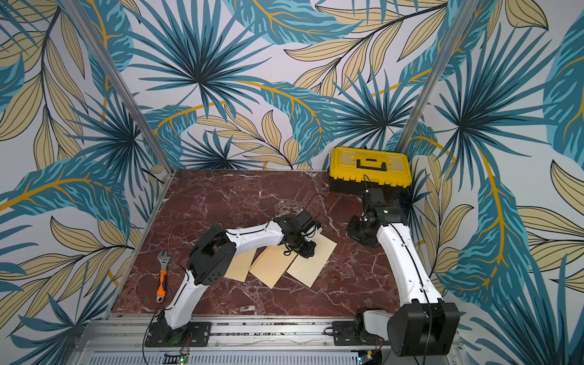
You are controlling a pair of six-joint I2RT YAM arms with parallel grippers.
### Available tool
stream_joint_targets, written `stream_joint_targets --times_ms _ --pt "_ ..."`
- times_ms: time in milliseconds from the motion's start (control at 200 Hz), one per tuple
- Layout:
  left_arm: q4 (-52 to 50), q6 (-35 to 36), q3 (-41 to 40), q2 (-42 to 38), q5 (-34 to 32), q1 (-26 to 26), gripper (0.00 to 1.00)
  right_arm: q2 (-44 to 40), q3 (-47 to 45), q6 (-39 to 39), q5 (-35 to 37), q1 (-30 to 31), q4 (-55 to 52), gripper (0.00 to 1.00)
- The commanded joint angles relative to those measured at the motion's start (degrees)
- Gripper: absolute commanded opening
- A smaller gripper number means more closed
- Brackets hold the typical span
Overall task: Seal the envelope with a glue stick
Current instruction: Seal the envelope at the center of the board.
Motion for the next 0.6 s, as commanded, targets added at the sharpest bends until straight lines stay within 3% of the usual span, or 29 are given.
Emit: stream_joint_targets --times_ms 0,235,591 --pt "-0.5 0.0 -1.9 3.8 0.7 -0.3 0.19 -0.9 -0.3 -0.5 -0.5 -0.4 -1.4 0.0" --pt "0.1 0.1 -3.1 1.5 -0.7 -0.1 0.19 -0.5 0.0 -0.5 -1.7 -0.4 -1.6 0.0" --pt "-3.3 1.8 0.5 -6.1 -5.2 0.1 0.32 -0.2 0.0 -0.6 -3.2 -0.3 -2.5 0.0"
